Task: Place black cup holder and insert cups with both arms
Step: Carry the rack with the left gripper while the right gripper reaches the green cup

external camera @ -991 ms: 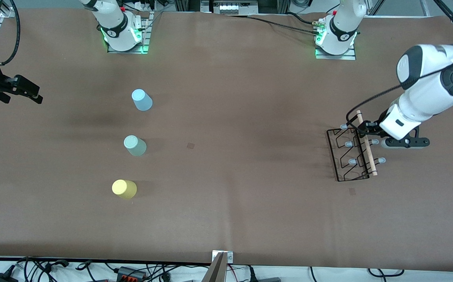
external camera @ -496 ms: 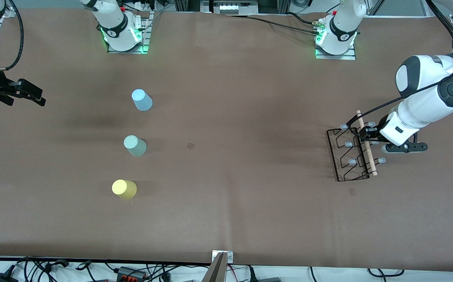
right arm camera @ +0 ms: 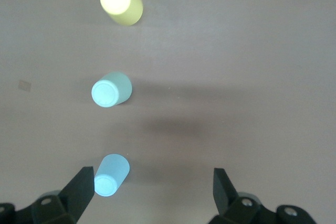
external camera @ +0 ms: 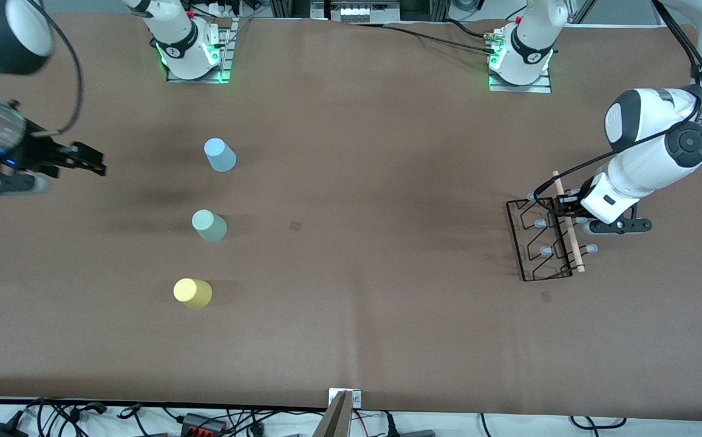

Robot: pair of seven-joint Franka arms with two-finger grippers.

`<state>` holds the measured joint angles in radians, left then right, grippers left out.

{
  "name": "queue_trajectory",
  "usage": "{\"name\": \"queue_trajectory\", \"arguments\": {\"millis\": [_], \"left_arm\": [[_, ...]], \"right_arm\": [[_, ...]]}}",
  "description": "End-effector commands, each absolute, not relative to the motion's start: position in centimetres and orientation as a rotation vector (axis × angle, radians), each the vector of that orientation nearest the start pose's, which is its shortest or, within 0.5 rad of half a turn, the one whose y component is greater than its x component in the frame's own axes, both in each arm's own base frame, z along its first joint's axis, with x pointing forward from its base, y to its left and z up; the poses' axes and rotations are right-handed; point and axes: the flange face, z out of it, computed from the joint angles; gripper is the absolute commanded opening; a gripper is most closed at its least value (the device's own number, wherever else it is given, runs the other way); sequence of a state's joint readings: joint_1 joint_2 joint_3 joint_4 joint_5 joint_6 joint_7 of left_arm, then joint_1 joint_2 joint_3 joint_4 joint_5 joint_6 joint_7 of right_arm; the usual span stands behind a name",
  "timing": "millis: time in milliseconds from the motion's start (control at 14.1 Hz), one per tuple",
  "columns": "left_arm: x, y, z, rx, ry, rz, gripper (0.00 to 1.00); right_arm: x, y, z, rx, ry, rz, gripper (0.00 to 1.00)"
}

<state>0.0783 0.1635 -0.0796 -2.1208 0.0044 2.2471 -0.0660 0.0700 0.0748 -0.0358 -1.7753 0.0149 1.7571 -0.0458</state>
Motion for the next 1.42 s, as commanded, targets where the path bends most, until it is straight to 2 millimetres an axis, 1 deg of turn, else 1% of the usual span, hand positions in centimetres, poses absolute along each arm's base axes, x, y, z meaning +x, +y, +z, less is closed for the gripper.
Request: {"name": "queue_trajectory", "arguments": {"millis": [0,71,142,212,354,425,496,566,637,779,850,920,991,1062,1204,1345], "left_arm": [[55.9,0.0,33.3,-3.150,-0.106,0.046,0.27],[55.8,0.0,33.2,-3.150,-0.106,0.050,0.20],[55.6,0.0,32.9,-3.150,-0.108,0.062,0.10],[55.5,-0.1,32.8,-3.148,-0.127,0.082,0.02],[55.4,-1.0,33.1,-3.140,-0.197,0.109,0.01],[55.5,-2.3,33.4,-3.141,-0.195,0.119,0.01],[55.9,-3.6,34.3,-3.145,-0.179,0.112,0.01],[56.3,-4.9,35.4,-3.144,-0.195,0.122,0.01],[56.8,-6.7,36.8,-3.146,-0.203,0.125,0.01],[57.7,-11.4,38.9,-3.152,-0.213,0.162,0.01],[57.8,-14.6,39.7,-3.160,-0.207,0.188,0.01],[57.8,-18.3,40.7,-3.178,-0.226,0.175,0.01],[57.6,-21.6,41.3,-3.195,-0.252,0.167,0.01],[57.2,-25.5,42.1,-3.217,-0.268,0.157,0.01],[57.1,-31.8,42.2,-3.252,-0.282,0.165,0.01],[56.9,-36.6,41.3,-3.271,-0.225,0.167,0.01]], "right_arm": [[59.2,5.6,46.5,-3.126,-0.184,0.195,1.00],[59.7,6.1,45.3,-3.131,-0.153,0.190,1.00],[59.9,6.2,44.4,-3.135,-0.117,0.205,1.00],[59.9,6.5,43.7,-3.135,-0.118,0.210,1.00],[59.8,6.6,42.6,-3.137,-0.099,0.210,1.00],[59.8,6.7,41.7,-3.140,-0.065,0.212,1.00],[60.1,6.8,40.7,-3.143,-0.029,0.219,1.00],[60.4,7.6,39.8,-3.145,-0.033,0.214,1.00],[60.6,8.5,38.7,-3.149,-0.021,0.214,1.00],[60.9,9.7,36.7,-3.152,-0.015,0.230,1.00],[61.0,10.3,35.7,-3.154,-0.027,0.240,1.00],[61.0,11.0,34.7,-3.155,-0.043,0.247,1.00],[61.1,11.2,33.8,-3.151,-0.039,0.267,1.00],[61.0,11.4,32.6,-3.132,-0.023,0.298,1.00],[61.1,12.2,30.9,-3.096,0.002,0.318,1.00],[61.4,12.2,29.0,-3.098,0.041,0.316,1.00]]}}
